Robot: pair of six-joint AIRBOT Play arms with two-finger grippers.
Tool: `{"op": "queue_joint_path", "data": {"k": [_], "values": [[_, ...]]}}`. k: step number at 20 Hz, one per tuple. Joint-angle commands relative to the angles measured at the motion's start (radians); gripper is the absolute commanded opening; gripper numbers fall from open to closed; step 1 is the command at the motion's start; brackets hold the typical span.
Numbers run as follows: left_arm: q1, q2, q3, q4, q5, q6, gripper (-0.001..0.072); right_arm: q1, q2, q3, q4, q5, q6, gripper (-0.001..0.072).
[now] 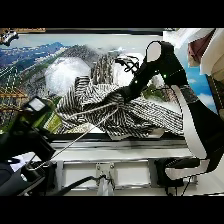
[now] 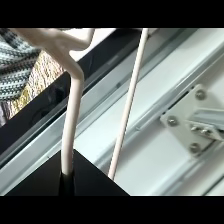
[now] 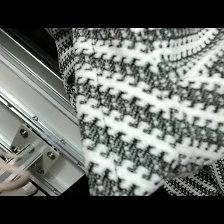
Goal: Fold the clothes and pants, and hang the long-sleeved shirts on hangers.
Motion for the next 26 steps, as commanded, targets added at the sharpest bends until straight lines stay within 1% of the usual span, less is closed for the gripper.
{"op": "queue_joint_path", "data": {"k": [1, 4, 9, 11, 13, 16, 18, 19, 20, 21, 23, 24, 26], "values": [[-0.066, -0.008, -0.087, 0.137, 0.114, -0.039, 0.0022, 0.001, 0.004, 0.001, 0.009, 0.008, 0.0, 0.0047], [-0.066, -0.023, -0.114, 0.233, 0.218, -0.037, 0.0022, 0.001, 0.004, 0.001, 0.022, 0.008, 0.0, 0.0047], [-0.066, -0.154, -0.119, 0.394, 0.297, -0.037, 0.0022, 0.001, 0.004, 0.001, 0.037, 0.008, 0.0, 0.0046], [-0.066, -0.207, -0.119, 0.449, 0.36, -0.038, 0.0022, 0.001, 0.004, 0.001, 0.04, 0.009, 0.0, 0.0047], [-0.066, -0.247, -0.119, 0.47, 0.439, -0.028, 0.0022, 0.001, 0.004, 0.001, 0.04, 0.009, 0.0, 0.0047], [-0.066, -0.287, -0.119, 0.471, 0.617, 0.054, 0.0021, 0.001, 0.004, 0.0, 0.041, 0.009, 0.0, 0.0047], [-0.065, -0.309, -0.119, 0.466, 0.751, 0.147, 0.0021, 0.001, 0.004, 0.0, 0.04, 0.009, 0.0, 0.0047], [-0.065, -0.321, -0.119, 0.449, 0.801, 0.214, 0.002, 0.001, 0.004, 0.001, 0.04, 0.009, 0.0, 0.0047], [-0.065, -0.335, -0.119, 0.412, 0.837, 0.299, 0.002, 0.001, 0.004, 0.001, 0.04, 0.009, 0.0, 0.0047], [-0.065, -0.349, -0.119, 0.352, 0.86, 0.387, 0.002, 0.001, 0.003, 0.0, 0.039, 0.008, -0.001, 0.0047], [-0.065, -0.383, -0.119, 0.245, 0.876, 0.527, 0.0021, 0.0, 0.003, 0.0, 0.028, 0.006, -0.002, 0.0047], [-0.064, -0.406, -0.119, 0.206, 0.893, 0.573, 0.002, 0.0, 0.003, 0.001, 0.025, 0.003, -0.001, 0.0047], [-0.043, -0.455, -0.119, 0.153, 0.986, 0.581, 0.002, 0.0, 0.003, 0.001, 0.026, -0.007, -0.001, 0.0047]]}}
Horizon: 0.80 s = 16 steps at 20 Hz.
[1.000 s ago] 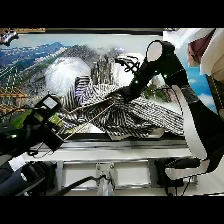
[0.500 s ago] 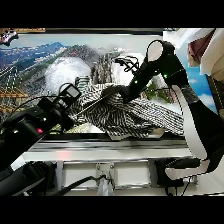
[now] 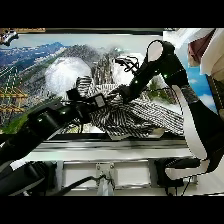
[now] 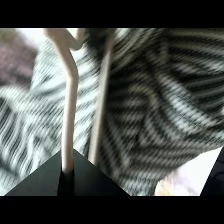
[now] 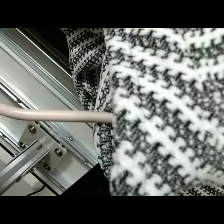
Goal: Fold the clothes and pants, and hang the long-sleeved shirts on hangers.
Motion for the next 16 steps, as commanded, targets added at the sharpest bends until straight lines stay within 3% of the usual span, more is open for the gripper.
{"op": "queue_joint_path", "data": {"k": [1, 4, 5, 6, 8, 10, 11, 12, 16], "values": [[0.04, -0.08, 0.0, -0.164, 0.18, 0.127, 0.002, 0.0, 0.0, 0.001, -0.005, -0.016, -0.001, 0.0047], [0.177, -0.134, 0.0, -0.393, 0.307, 0.133, 0.002, 0.0, 0.0, 0.001, -0.005, -0.016, -0.001, 0.005], [0.238, -0.151, 0.0, -0.516, 0.329, 0.179, 0.002, 0.0, 0.0, 0.001, -0.005, -0.021, -0.001, 0.005], [0.297, -0.17, 0.0, -0.67, 0.335, 0.274, 0.0019, 0.0, 0.0, 0.001, -0.005, -0.027, -0.001, 0.005], [0.417, -0.218, 0.0, -1.102, 0.282, 0.589, 0.0019, 0.0, 0.0, 0.001, -0.006, -0.053, -0.001, 0.005], [0.531, -0.282, 0.001, -1.521, 0.093, 0.917, 0.0019, 0.0, 0.0, 0.001, -0.009, -0.092, -0.002, 0.005], [0.576, -0.315, 0.001, -1.645, -0.009, 1.009, 0.0019, 0.0, 0.0, 0.001, -0.016, -0.113, -0.002, 0.005], [0.608, -0.351, 0.006, -1.711, -0.102, 1.055, 0.0019, 0.0, 0.0, 0.001, -0.03, -0.135, -0.002, 0.005], [0.666, -0.492, 0.097, -1.71, -0.395, 1.066, 0.0019, 0.0, 0.0, 0.001, -0.076, -0.171, -0.004, 0.005]]}}
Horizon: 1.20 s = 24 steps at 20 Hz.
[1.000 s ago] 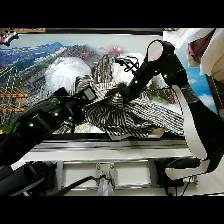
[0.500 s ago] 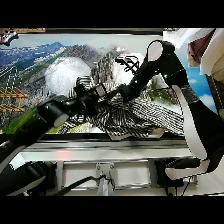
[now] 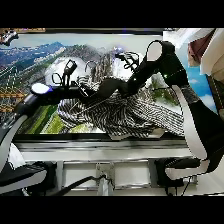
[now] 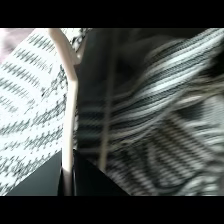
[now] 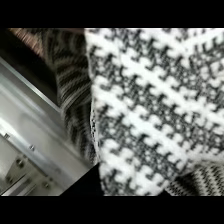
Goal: Fold the clothes and pants, and hang the long-sleeved shirts on hangers.
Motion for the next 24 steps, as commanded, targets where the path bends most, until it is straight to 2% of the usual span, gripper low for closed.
{"op": "queue_joint_path", "data": {"k": [1, 4, 8, 11, 15, 17, 19, 22, 24], "values": [[0.065, -0.123, 0.08, -0.161, -0.311, 0.129, 0.0019, 0.0, 0.0, 0.001, -0.043, -0.042, -0.001, 0.0049], [0.068, -0.185, 0.159, -0.185, -0.418, 0.159, 0.0019, -0.017, 0.0, 0.001, -0.046, -0.05, 0.003, 0.0049], [0.071, -0.254, 0.205, -0.311, -0.422, 0.204, 0.0019, -0.025, 0.003, 0.001, -0.028, -0.036, 0.01, 0.005], [0.074, -0.341, 0.234, -0.381, -0.519, 0.218, 0.0019, -0.024, 0.005, 0.038, 0.02, 0.009, 0.011, 0.005], [0.067, -0.439, 0.263, -0.596, -0.603, 0.273, 0.0019, -0.024, 0.007, 0.122, 0.104, 0.063, 0.032, 0.005], [0.067, -0.498, 0.296, -0.669, -0.651, 0.272, 0.0019, -0.024, 0.007, 0.142, 0.143, 0.125, 0.043, 0.005], [0.067, -0.548, 0.304, -0.751, -0.639, 0.27, 0.0019, -0.024, 0.019, 0.144, 0.171, 0.134, 0.056, 0.005], [0.08, -0.613, 0.304, -0.927, -0.642, 0.27, 0.0019, -0.031, 0.021, 0.146, 0.137, 0.11, 0.05, 0.0047], [0.085, -0.624, 0.306, -0.88, -0.644, 0.269, 0.0019, -0.046, 0.021, 0.146, 0.032, 0.039, 0.044, 0.0051]]}}
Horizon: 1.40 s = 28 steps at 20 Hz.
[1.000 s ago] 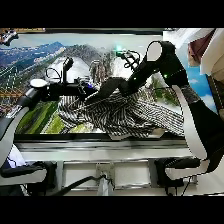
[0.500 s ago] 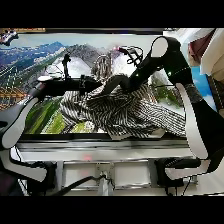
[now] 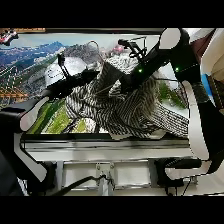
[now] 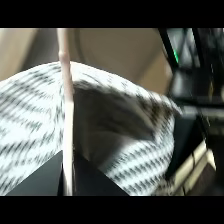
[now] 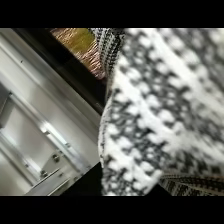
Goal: Fold the clothes and pants, and hang the long-sleeved shirts on hangers.
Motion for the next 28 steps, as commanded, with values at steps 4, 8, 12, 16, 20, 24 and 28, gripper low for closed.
{"op": "queue_joint_path", "data": {"k": [4, 8, 12, 16, 20, 24, 28], "values": [[-0.011, -0.038, 0.006, 0.109, -0.046, -0.024, 0.0019, -0.031, 0.002, 0.005, -0.147, -0.142, -0.001, 0.005], [-0.079, -0.032, 0.015, 0.108, -0.063, -0.023, 0.0019, 0.005, 0.002, 0.005, -0.142, -0.098, 0.009, 0.005], [-0.152, -0.032, 0.061, 0.05, -0.105, -0.023, 0.0019, 0.043, 0.002, 0.005, -0.126, -0.006, 0.027, 0.005], [-0.161, -0.032, 0.064, -0.013, -0.122, -0.024, 0.0019, 0.055, 0.004, 0.005, -0.121, 0.034, 0.045, 0.0051], [-0.154, -0.032, 0.064, -0.014, -0.173, -0.045, 0.0019, 0.055, 0.004, 0.005, -0.121, 0.034, 0.041, 0.0051], [-0.156, -0.032, 0.064, -0.014, -0.172, -0.05, 0.0019, 0.055, 0.012, 0.005, -0.12, 0.019, 0.04, 0.0344], [-0.156, -0.032, 0.064, -0.013, -0.175, -0.05, 0.0019, 0.053, 0.102, 0.035, -0.126, -0.093, 0.006, 0.0421]]}}
